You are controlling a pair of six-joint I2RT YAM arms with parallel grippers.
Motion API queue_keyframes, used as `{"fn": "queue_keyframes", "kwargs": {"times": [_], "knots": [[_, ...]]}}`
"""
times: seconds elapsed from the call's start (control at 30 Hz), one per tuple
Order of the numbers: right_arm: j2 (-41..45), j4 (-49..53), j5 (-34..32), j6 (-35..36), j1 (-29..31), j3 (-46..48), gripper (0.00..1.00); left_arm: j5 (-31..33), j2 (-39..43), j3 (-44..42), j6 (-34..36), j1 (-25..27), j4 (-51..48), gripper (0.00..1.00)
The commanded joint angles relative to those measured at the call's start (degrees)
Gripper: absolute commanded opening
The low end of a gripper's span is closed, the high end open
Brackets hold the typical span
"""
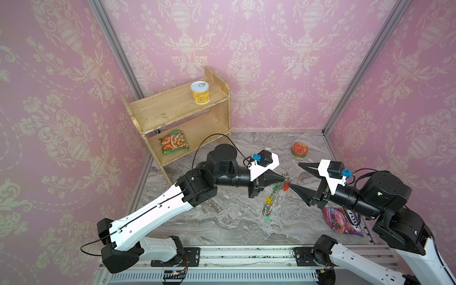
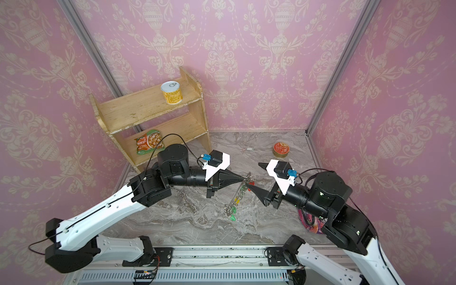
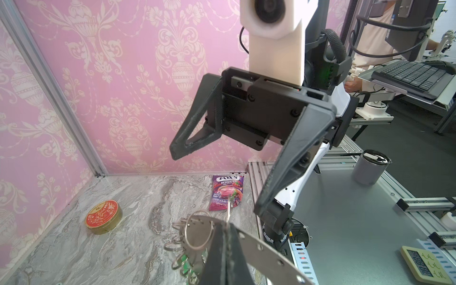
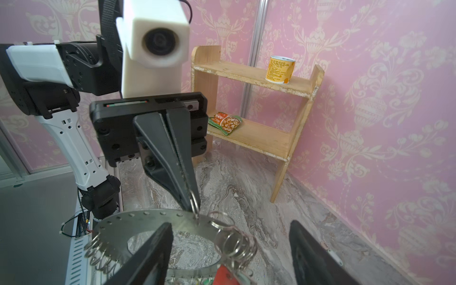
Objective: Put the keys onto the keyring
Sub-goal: 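Open the right gripper and swing it toward the white-tagged key on the table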
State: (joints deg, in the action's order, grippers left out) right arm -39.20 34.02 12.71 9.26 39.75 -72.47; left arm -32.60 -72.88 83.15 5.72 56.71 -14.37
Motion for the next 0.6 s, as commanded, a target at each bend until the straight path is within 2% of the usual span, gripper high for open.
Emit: {"fn": "queue_keyframes", "kwargs": {"times": [0.0,0.13,0.23,0.4,0.57], "knots": [[-1.26,2.1,-5.03,-3.08,-0.11,0.2,0.86,3.58,2.51,-0.53,1.91,-0.28,-1.83,0.0],[-3.29,1.78,-9.52,-6.86,-0.75,0.99,1.0,8.14,4.13,-2.31,2.18,-0.28,-4.45,0.0],[-6.49,2.36,-11.93,-11.09,-3.45,1.06,1.0,11.81,5.72,-4.03,1.61,-0.31,-6.12,0.0],[-15.87,4.97,-5.29,-20.36,-15.66,0.76,1.0,17.71,8.22,-7.92,-0.21,-0.37,-7.68,0.0],[-27.0,4.78,1.22,-26.6,-25.99,0.28,1.0,21.78,10.67,-11.52,-1.78,-0.37,-8.54,0.0]]}}
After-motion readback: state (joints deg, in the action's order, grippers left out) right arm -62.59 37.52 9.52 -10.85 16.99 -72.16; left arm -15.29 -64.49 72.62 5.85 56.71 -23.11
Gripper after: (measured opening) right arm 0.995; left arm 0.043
